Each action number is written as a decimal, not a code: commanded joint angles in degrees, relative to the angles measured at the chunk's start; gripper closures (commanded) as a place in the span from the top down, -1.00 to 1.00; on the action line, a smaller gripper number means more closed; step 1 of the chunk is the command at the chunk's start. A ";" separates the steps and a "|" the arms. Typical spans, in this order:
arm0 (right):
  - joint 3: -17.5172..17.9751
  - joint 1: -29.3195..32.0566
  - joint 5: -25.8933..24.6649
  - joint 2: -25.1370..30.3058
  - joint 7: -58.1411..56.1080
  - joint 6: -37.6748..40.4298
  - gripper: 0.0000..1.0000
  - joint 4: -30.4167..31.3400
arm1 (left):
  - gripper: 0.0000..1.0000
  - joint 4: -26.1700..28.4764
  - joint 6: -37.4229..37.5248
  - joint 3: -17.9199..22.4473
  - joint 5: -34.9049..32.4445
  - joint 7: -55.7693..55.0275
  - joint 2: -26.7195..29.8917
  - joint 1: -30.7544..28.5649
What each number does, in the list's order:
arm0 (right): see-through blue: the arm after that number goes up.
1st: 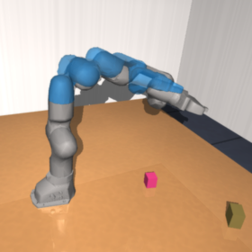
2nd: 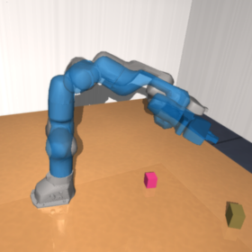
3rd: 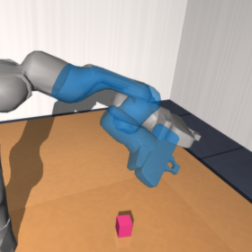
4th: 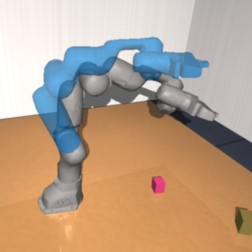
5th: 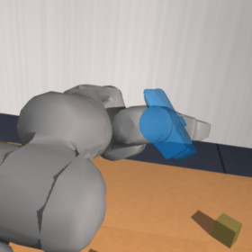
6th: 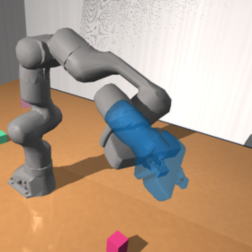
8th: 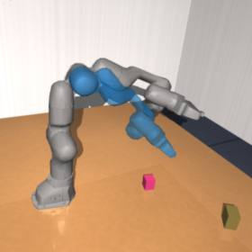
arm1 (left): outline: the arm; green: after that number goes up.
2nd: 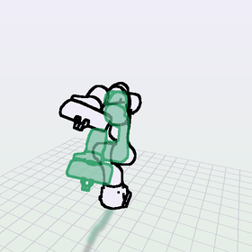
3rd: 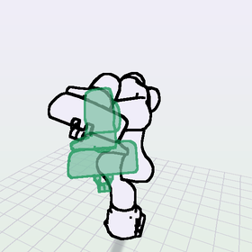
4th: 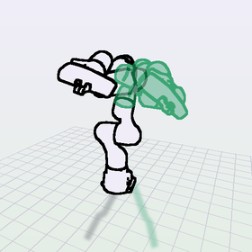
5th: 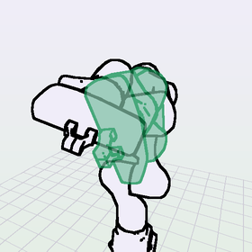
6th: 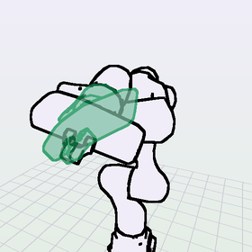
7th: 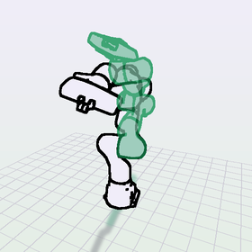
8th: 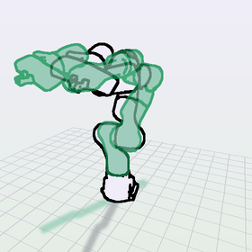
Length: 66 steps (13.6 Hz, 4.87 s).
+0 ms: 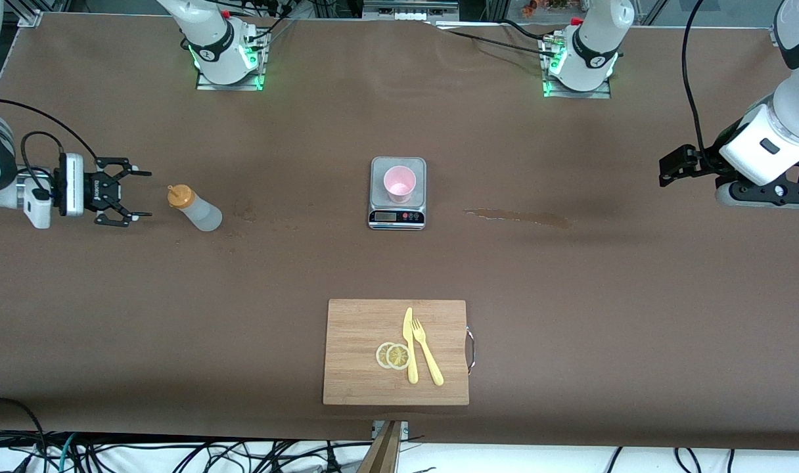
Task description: Add sauce to pink cup with both arms
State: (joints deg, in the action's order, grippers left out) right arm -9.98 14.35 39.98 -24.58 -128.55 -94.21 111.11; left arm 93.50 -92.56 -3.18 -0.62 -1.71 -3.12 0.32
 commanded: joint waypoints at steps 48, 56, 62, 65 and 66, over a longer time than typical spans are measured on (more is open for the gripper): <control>19.12 -25.32 -34.08 14.29 61.91 -12.57 -0.86 -5.38 | 1.00 0.28 2.47 -1.04 0.54 0.39 1.01 -0.67; 19.12 -35.79 -42.80 12.63 78.28 -10.82 -0.85 -6.78 | 1.00 0.02 2.47 -1.04 0.54 0.47 1.01 -0.67; 19.03 -40.80 -42.79 8.24 84.25 -11.34 -0.85 -7.84 | 1.00 -0.07 2.47 -1.04 0.54 0.39 0.92 -0.49; 18.94 -43.26 -42.79 6.39 85.04 -11.43 -0.85 -8.01 | 1.00 -0.07 2.47 -1.04 0.54 0.39 0.92 -0.49; 19.03 -43.79 -42.97 5.77 86.44 -11.43 -0.85 -8.36 | 1.00 -0.07 2.47 -1.04 0.54 0.39 0.92 -0.49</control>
State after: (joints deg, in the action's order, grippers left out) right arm 9.43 -28.38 -1.77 -17.58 -44.25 -106.64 104.89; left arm 93.48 -90.65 -3.87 -0.62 -1.71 -2.83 0.20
